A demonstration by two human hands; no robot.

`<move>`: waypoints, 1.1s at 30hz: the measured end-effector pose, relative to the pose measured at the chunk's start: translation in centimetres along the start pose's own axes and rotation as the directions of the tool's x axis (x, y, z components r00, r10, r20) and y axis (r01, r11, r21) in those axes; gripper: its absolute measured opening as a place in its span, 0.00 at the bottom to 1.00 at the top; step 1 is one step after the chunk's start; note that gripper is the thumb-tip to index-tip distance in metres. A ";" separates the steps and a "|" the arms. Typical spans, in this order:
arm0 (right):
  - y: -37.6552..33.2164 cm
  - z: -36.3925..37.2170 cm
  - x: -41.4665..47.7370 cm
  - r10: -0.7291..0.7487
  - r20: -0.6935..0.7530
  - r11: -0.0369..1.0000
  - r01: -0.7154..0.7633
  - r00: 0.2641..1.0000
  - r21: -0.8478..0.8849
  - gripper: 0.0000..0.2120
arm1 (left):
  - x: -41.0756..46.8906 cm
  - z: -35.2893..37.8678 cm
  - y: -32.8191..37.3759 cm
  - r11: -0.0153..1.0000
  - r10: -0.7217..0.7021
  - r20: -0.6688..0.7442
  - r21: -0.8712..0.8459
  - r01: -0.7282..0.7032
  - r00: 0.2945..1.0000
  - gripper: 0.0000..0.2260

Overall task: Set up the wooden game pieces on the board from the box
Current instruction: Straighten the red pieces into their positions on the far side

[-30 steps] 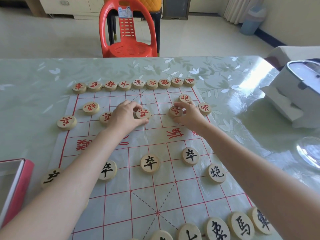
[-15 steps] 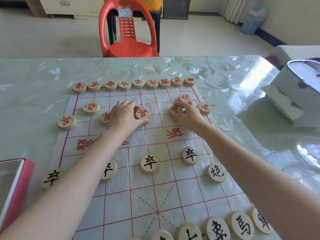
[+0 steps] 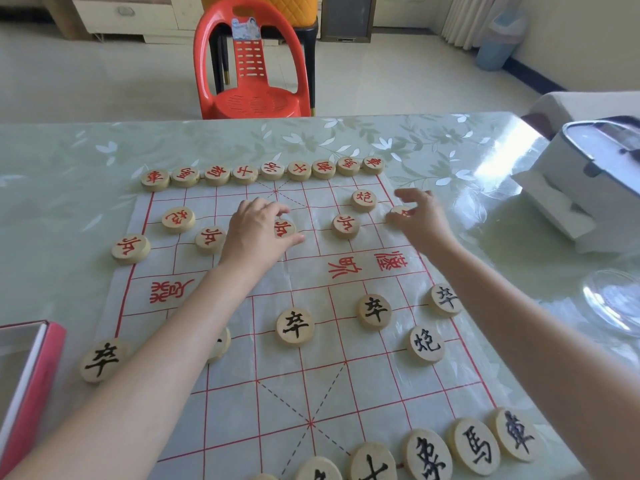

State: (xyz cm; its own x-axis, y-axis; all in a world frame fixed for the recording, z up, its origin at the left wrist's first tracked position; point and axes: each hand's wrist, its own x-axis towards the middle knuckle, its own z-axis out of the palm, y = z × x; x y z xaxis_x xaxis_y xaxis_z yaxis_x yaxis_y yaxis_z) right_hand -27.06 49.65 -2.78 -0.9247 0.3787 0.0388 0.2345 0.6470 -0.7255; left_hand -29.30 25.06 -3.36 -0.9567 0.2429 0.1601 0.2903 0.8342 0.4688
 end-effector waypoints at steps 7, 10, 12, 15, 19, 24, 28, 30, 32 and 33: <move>1.9 -2.9 1.1 -0.004 0.215 0.981 0.046 0.977 -0.190 0.25 | -0.7 0.2 2.7 0.990 0.095 0.022 -0.109 -0.092 0.995 0.16; 1.8 -2.8 1.6 -0.082 0.252 0.958 0.147 0.964 -0.248 0.22 | -1.0 0.5 2.6 0.991 0.087 0.037 -0.109 -0.082 0.996 0.14; 2.1 -2.7 1.9 -0.077 0.245 0.943 0.151 0.966 -0.297 0.20 | -1.3 0.5 2.3 0.990 0.079 0.040 -0.122 -0.073 0.996 0.13; 2.4 -2.5 1.9 -0.030 0.162 0.940 0.083 0.986 -0.331 0.22 | -1.7 0.4 1.8 0.989 0.077 0.040 -0.132 -0.072 0.996 0.12; 3.0 -2.0 1.6 0.015 0.067 0.925 0.012 0.998 -0.380 0.31 | -1.7 0.6 1.4 0.988 0.078 0.028 -0.132 -0.074 0.997 0.12; 2.9 -2.4 1.3 0.004 0.165 0.977 0.031 0.986 -0.211 0.31 | -1.4 0.7 1.0 0.989 0.070 0.015 -0.131 -0.068 0.997 0.12; 3.1 -2.3 1.5 -0.012 0.159 0.972 0.049 0.987 -0.231 0.25 | -1.5 0.7 0.6 0.988 0.061 0.017 -0.140 -0.058 0.998 0.11; 3.0 -2.1 1.5 -0.007 0.127 0.964 0.041 0.992 -0.264 0.24 | -1.7 0.7 0.6 0.986 0.066 0.010 -0.151 -0.063 0.998 0.11; 2.9 -1.7 1.5 0.007 0.081 0.955 0.017 0.997 -0.295 0.25 | -1.9 0.6 0.5 0.986 0.065 0.006 -0.154 -0.063 0.998 0.11; 2.9 -1.6 1.5 0.019 0.059 0.953 0.000 0.998 -0.302 0.26 | -2.0 0.6 0.4 0.986 0.065 0.004 -0.152 -0.063 0.998 0.11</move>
State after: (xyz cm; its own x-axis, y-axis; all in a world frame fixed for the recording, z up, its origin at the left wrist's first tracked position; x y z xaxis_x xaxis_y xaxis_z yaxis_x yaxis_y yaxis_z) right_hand -27.25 53.14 -3.76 -0.9363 0.3508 -0.0156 0.3141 0.8169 -0.4837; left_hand -27.31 25.21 -3.98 -0.9360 0.2982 0.1868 0.3499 0.7322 0.5843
